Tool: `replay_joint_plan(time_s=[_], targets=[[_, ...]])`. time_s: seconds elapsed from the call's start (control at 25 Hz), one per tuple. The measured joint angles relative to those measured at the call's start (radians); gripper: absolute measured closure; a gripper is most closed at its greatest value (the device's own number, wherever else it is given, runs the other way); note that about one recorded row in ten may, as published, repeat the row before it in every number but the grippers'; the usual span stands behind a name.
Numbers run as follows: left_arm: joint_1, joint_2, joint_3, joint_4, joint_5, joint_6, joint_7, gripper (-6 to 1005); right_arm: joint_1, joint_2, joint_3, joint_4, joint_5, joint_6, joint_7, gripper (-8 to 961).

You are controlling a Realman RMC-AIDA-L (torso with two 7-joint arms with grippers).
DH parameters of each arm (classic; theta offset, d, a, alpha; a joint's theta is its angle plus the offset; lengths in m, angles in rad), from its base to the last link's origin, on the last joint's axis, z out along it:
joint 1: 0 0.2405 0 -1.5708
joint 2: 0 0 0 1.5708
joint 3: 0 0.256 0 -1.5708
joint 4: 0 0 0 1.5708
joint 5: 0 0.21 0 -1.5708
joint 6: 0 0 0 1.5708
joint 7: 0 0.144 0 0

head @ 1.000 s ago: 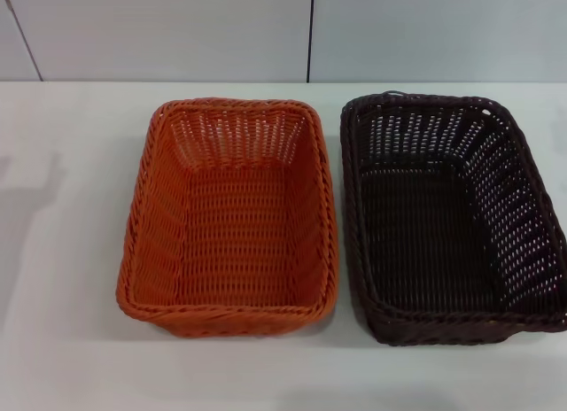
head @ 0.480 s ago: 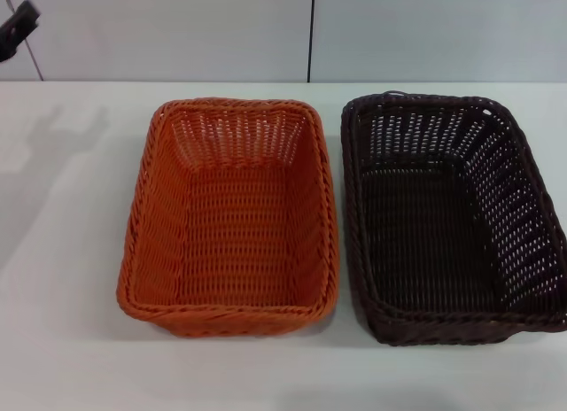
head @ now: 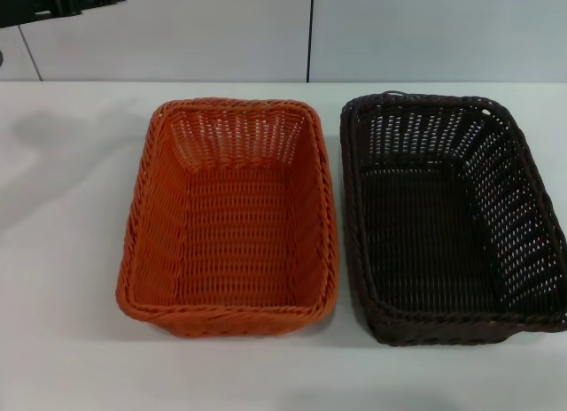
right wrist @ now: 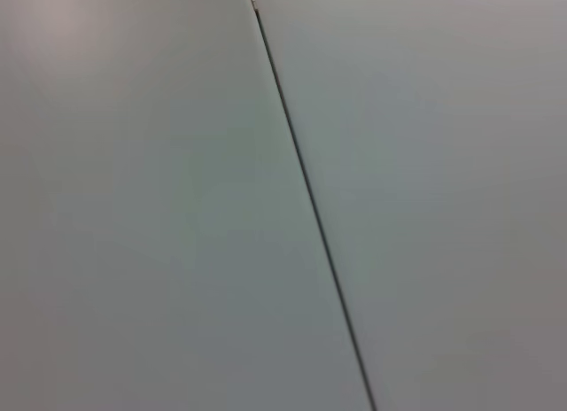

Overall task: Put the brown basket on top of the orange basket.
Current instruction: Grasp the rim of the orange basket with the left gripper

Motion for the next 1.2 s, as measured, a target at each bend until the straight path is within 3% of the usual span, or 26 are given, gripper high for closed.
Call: replay_joint_plan(time_s=[0.04, 0.08, 0.12, 0.2, 0.24, 0.28, 0.32, 0.4, 0.48, 0.6, 0.64, 0.72, 0.76, 0.84, 0.88, 1.2], targets=[[-0.016, 0.000, -0.019, 0.029, 0.093, 0.048, -0.074, 210, 0.001, -0.002, 0.006, -0.002, 0.000, 0.005, 0.000, 335], [-0.059, -0.006, -0.059, 0.105, 0.296, 0.167, -0.231, 211, 0.002, -0.006, 0.014, -0.004, 0.000, 0.014, 0.000, 335], [-0.059, -0.006, -0.059, 0.105, 0.296, 0.167, -0.231, 212, 0.002, -0.006, 0.014, -0.004, 0.000, 0.014, 0.000, 335], [-0.100, -0.018, -0.087, 0.191, 0.488, 0.296, -0.368, 214, 0.003, -0.009, 0.017, -0.011, 0.000, 0.024, -0.002, 335], [-0.114, -0.031, -0.101, 0.232, 0.555, 0.344, -0.416, 215, 0.004, -0.011, 0.018, -0.016, 0.000, 0.029, -0.003, 335], [-0.137, -0.063, -0.124, 0.308, 0.673, 0.432, -0.501, 215, 0.006, -0.014, 0.018, -0.019, 0.000, 0.034, -0.004, 335], [-0.137, -0.063, -0.124, 0.308, 0.673, 0.432, -0.501, 216, 0.007, -0.017, 0.018, -0.023, 0.000, 0.039, -0.004, 335], [-0.164, -0.097, -0.140, 0.368, 0.774, 0.512, -0.570, 218, 0.012, -0.024, 0.018, -0.032, 0.000, 0.053, -0.004, 335], [-0.195, -0.117, -0.144, 0.384, 0.851, 0.581, -0.614, 220, 0.024, -0.026, 0.018, -0.065, 0.000, 0.068, -0.004, 335], [-0.195, -0.117, -0.144, 0.384, 0.851, 0.581, -0.614, 223, 0.029, -0.026, 0.017, -0.086, 0.005, 0.066, -0.004, 335], [-0.230, -0.147, -0.162, 0.381, 0.917, 0.665, -0.654, 224, 0.030, -0.027, 0.015, -0.095, 0.014, 0.062, -0.004, 335], [-0.230, -0.147, -0.162, 0.381, 0.917, 0.665, -0.654, 226, 0.031, -0.032, 0.009, -0.099, 0.038, 0.054, -0.004, 335], [-0.233, -0.177, -0.192, 0.383, 0.945, 0.688, -0.662, 227, 0.032, -0.034, 0.007, -0.099, 0.047, 0.052, -0.004, 335], [-0.233, -0.177, -0.192, 0.383, 0.945, 0.688, -0.662, 228, 0.032, -0.034, 0.006, -0.099, 0.049, 0.051, -0.004, 335], [-0.229, -0.227, -0.239, 0.361, 1.019, 0.691, -0.666, 229, 0.037, -0.035, 0.006, -0.099, 0.049, 0.051, -0.006, 335], [-0.206, -0.237, -0.229, 0.268, 1.048, 0.643, -0.670, 237, 0.051, -0.036, 0.004, -0.098, 0.046, 0.051, -0.007, 335]])
